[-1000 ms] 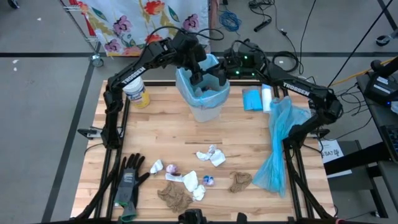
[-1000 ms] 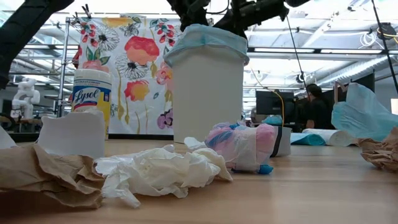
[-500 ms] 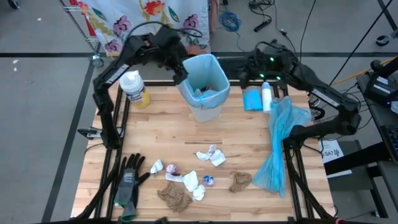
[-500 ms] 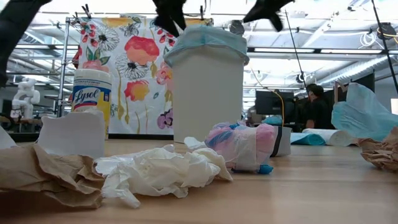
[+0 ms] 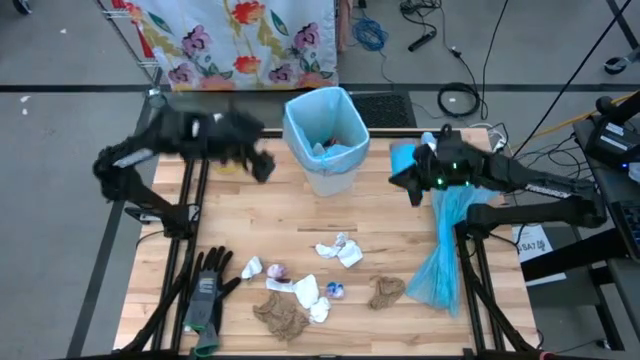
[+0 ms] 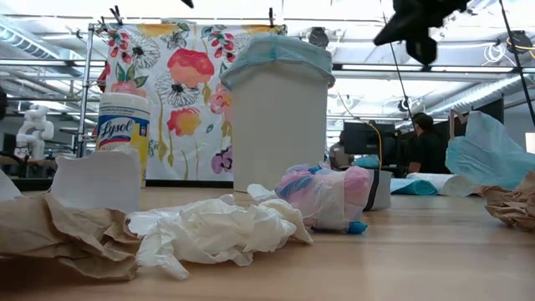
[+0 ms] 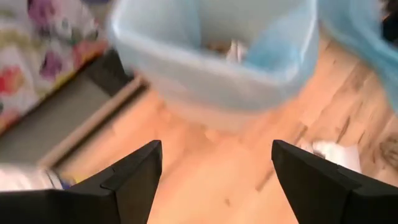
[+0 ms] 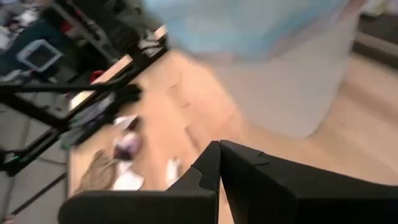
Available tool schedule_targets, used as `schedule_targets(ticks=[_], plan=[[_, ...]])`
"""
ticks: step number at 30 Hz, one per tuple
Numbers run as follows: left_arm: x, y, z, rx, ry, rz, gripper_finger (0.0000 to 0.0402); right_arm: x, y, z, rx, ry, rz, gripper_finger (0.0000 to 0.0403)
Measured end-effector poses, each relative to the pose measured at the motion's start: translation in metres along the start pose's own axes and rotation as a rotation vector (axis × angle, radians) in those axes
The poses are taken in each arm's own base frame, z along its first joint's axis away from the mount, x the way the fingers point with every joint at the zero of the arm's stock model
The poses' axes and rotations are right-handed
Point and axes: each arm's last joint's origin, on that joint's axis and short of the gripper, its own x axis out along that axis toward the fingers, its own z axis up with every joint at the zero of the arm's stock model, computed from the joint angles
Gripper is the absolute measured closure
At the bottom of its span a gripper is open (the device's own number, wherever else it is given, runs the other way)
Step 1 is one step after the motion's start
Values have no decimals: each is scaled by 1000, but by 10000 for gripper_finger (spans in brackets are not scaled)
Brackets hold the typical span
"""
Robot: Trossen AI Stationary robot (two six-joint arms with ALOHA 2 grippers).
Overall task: Place trash/remove bag and relplace
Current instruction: Put the white black paper into the trash bin
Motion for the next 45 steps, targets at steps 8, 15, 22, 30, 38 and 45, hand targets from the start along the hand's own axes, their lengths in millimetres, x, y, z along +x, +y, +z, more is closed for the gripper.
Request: schedule_targets(ticks=[8, 15, 22, 30, 38, 45], plan=[[57, -49, -107, -159, 172, 72, 100, 13, 16, -43, 15, 53, 44, 403], [98, -73, -182, -293, 308, 35, 130, 20, 30, -59, -2, 95, 26, 403], [108, -79, -217, -532, 415, 46, 142, 39, 34, -74, 72, 164, -92, 403], [118, -88, -225, -707, 465, 123, 142, 54, 37, -88, 52, 248, -148, 403], [146, -101, -244, -725, 609, 266, 142, 55, 40, -91, 38, 261, -137, 403], [170, -109, -253, -737, 682, 331, 142, 55, 40, -91, 32, 264, -134, 403]])
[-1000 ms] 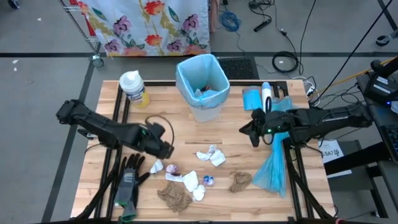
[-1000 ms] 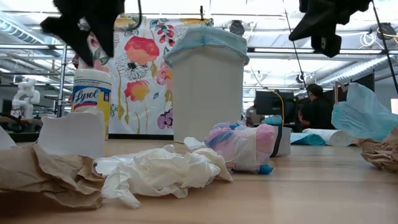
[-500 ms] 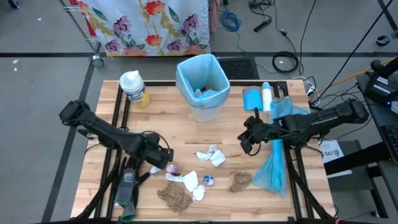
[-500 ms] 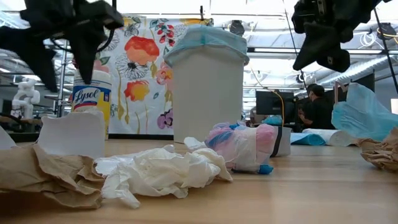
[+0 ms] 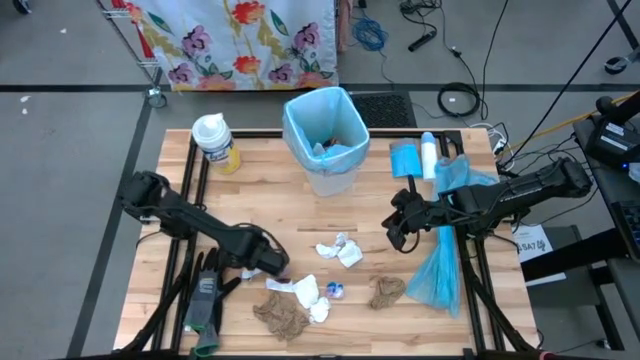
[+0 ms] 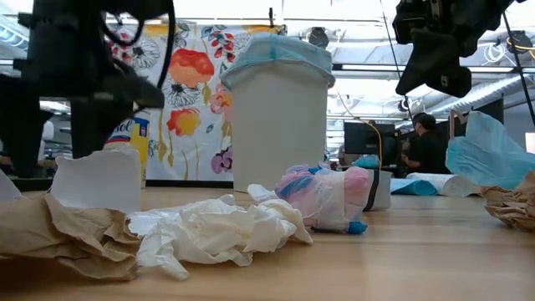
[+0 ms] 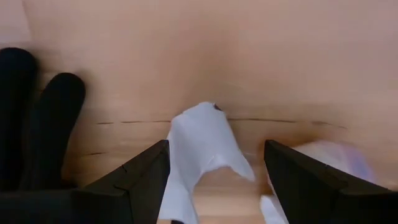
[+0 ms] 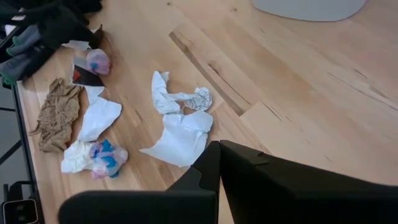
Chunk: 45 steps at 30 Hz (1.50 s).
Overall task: Place trash/remove bag and relplace
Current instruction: Put the white black paper into the trash bin
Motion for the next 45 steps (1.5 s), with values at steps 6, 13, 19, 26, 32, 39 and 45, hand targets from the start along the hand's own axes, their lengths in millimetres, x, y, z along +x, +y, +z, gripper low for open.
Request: schedule_targets(ticks=[6, 13, 19, 26, 32, 39, 45], plan=[[16, -4, -2, -106, 45, 78, 165, 0, 0, 0, -1, 3, 2, 403], [16, -6, 1, -71, 69, 85, 315, -1, 2, -3, -29, 12, 13, 403], [16, -6, 1, 12, 75, 80, 391, -2, 4, -5, -47, 15, 20, 403], [-5, -2, 5, 67, 52, 0, 398, -1, 4, -5, -64, 10, 16, 403], [-41, 9, 23, 102, -40, -157, 400, -2, 4, -5, -79, 12, 14, 403], [-95, 21, 57, 153, -204, -479, 400, -2, 4, -5, -101, 12, 14, 403], [-149, 26, 93, 193, -370, -718, 401, -2, 4, -5, -118, 15, 11, 403]])
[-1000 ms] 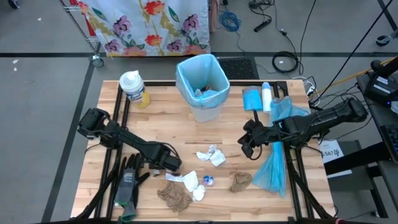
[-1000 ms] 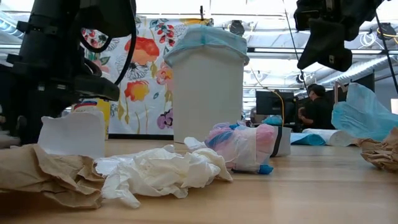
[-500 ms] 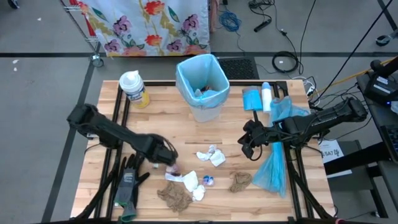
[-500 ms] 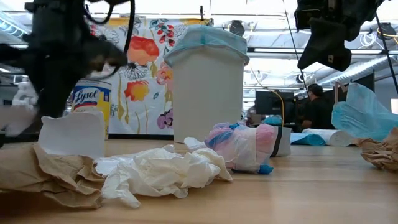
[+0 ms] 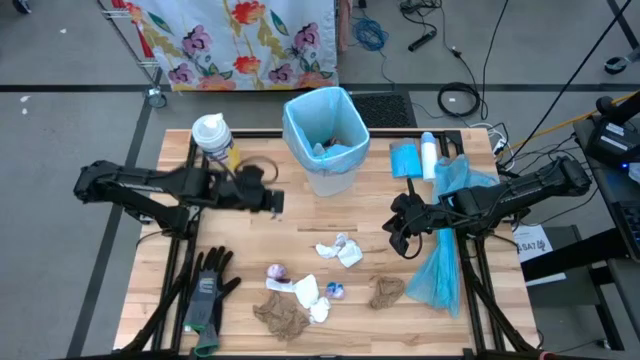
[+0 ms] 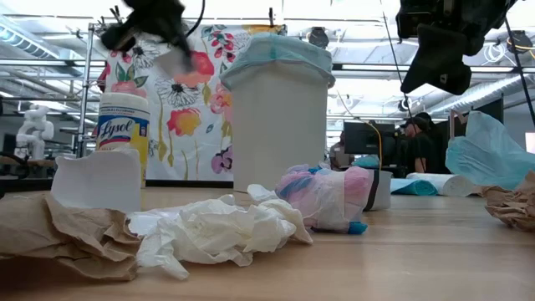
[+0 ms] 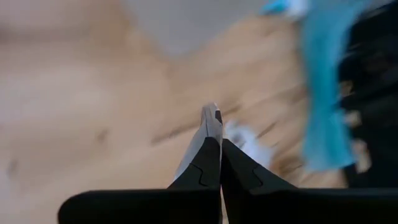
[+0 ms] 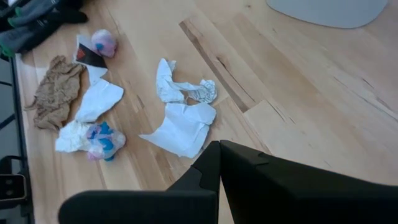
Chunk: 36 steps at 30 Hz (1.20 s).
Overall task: Place trash/remove bag and relplace
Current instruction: Put the white black paper into the trash bin, then put the pink plastic into the trash bin
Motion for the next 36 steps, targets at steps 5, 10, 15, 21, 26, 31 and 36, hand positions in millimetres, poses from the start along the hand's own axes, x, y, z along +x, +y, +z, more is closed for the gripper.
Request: schedule_targets(ticks=[5, 10, 15, 21, 26, 31, 36], plan=[[-30, -20, 43, 98, -128, -93, 401, 0, 0, 0, -11, 3, -3, 403], [-56, -38, 86, 176, -244, -149, 401, 0, 0, 0, -11, 4, -4, 403], [-58, -51, 125, 250, -303, -159, 401, 0, -1, 0, -24, 3, -6, 403], [-49, -70, 167, 344, -429, -245, 390, 0, -1, 0, -32, 0, -10, 403], [-33, -77, 191, 339, -468, -292, 368, 0, -1, 0, -31, -11, -20, 403], [-8, -73, 202, 333, -407, -279, 326, 0, -1, 0, -29, -11, -21, 403], [5, -70, 207, 337, -348, -301, 273, 0, -1, 0, -31, -10, -21, 403]])
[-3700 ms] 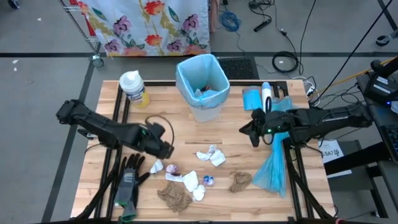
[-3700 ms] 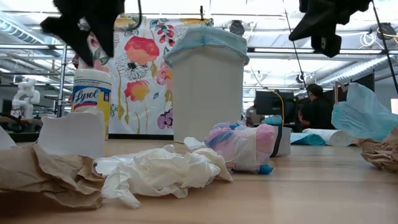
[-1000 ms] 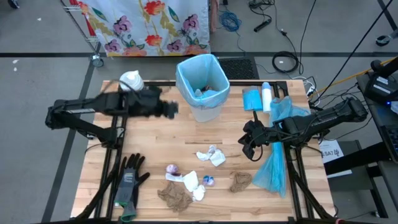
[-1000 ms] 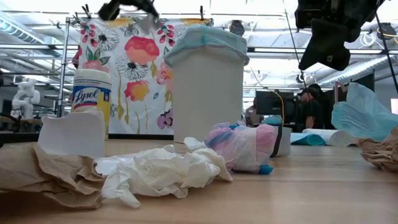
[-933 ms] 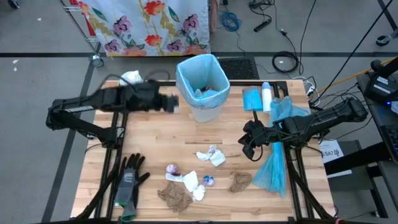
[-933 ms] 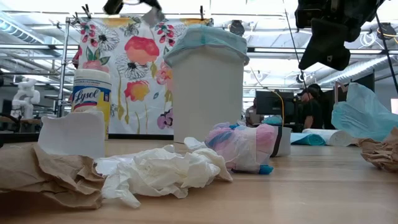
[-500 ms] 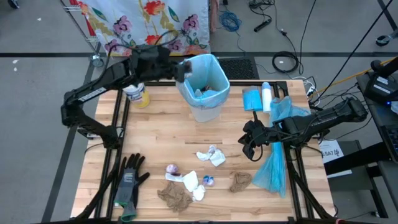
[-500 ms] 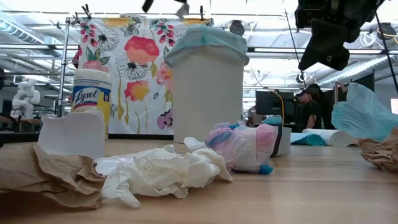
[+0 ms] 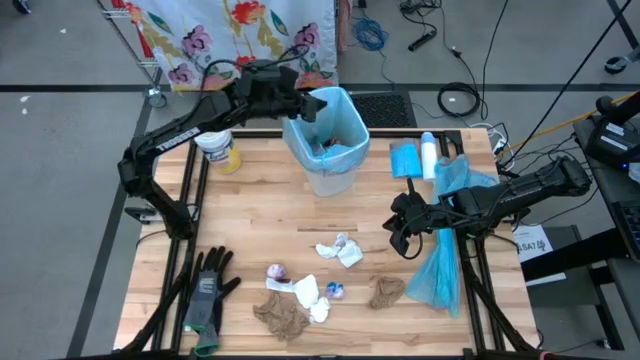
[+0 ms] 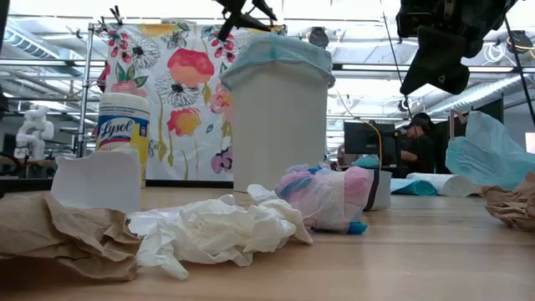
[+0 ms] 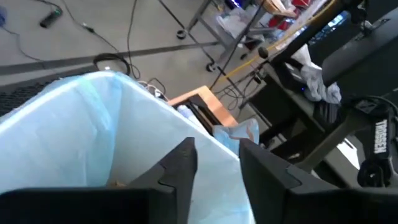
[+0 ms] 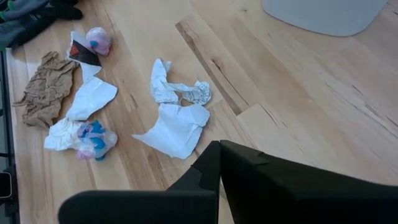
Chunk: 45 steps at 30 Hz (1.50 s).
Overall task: Place trash/remove bag and relplace
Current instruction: Put the pink plastic into the trash bin
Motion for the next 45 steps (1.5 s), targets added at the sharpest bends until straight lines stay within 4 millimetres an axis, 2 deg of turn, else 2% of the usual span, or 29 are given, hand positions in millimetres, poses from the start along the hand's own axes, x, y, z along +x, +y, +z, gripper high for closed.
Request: schedule_targets(ticks=[3, 7, 11, 15, 21, 24, 28, 34, 37, 42, 45], plan=[[-1, -1, 0, -2, 11, -23, 256, 0, 0, 0, -1, 0, -1, 403], [-10, -2, 1, -5, 19, -28, 252, 0, 0, 0, -3, 4, -4, 403], [-41, -14, 2, 61, -12, -14, 251, 0, -2, -2, 0, 15, -15, 403], [-73, -27, -16, 116, 61, 75, 251, 0, -2, -2, 13, 22, -23, 403], [-101, -48, -65, 171, 275, 216, 251, 0, -3, -3, 8, 33, -33, 403], [-104, -56, -96, 198, 404, 265, 251, 0, -3, -3, 7, 32, -33, 403], [-101, -66, -147, 275, 543, 246, 251, 0, -3, -3, 3, 32, -33, 403], [-93, -55, -234, 148, 646, 364, 251, 0, -3, -3, -3, 32, -33, 403], [-93, -46, -269, 50, 658, 405, 251, 0, -3, -3, -3, 33, -33, 403], [-83, -39, -310, -147, 688, 427, 251, 0, -3, -3, -7, 33, -34, 403], [-77, -38, -323, -217, 700, 442, 251, 0, -3, -4, -8, 35, -34, 403]])
